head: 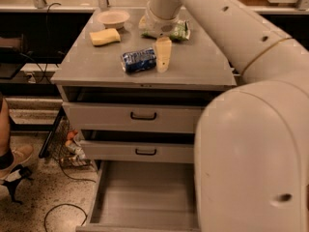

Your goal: Place pepsi can into bottom drawer

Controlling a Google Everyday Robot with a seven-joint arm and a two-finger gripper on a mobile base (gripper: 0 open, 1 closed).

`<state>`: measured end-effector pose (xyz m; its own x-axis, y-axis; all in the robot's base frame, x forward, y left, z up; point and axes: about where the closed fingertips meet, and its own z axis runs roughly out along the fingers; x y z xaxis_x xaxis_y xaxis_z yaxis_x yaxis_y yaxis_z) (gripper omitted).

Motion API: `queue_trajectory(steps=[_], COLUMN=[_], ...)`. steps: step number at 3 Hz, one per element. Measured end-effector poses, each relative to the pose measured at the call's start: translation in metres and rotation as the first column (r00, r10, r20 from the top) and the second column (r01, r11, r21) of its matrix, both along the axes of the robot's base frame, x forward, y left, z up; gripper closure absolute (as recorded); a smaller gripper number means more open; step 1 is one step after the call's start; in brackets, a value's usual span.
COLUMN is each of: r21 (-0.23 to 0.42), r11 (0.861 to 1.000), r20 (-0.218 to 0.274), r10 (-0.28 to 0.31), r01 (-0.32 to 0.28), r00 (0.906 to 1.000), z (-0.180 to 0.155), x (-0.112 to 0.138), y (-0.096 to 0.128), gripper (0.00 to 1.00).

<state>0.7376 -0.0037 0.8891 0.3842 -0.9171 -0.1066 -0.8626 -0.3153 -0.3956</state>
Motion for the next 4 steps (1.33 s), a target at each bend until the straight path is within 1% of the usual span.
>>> queue_trajectory(steps=[1,2,3,4], r21=[-0.034,-0.043,-0.038,-0.015], r11=[0.999,0.999,0.999,1.000], r20=[-0.025,-0.059,-0.083,-0.090], r10=[0.007,0.015,0.017,0.007], r01=[-0.008,-0.017,-0.020,-0.009], r00=[0.9997,0.9981,0.9964,0.9959], z=[-0.015,-0.033,-0.044,-0.045], x=[0.010,0.016,0.021,0.021], y=[0.012,0.025,0.032,0.030], gripper=[0.00,0.15,0.38,0.61])
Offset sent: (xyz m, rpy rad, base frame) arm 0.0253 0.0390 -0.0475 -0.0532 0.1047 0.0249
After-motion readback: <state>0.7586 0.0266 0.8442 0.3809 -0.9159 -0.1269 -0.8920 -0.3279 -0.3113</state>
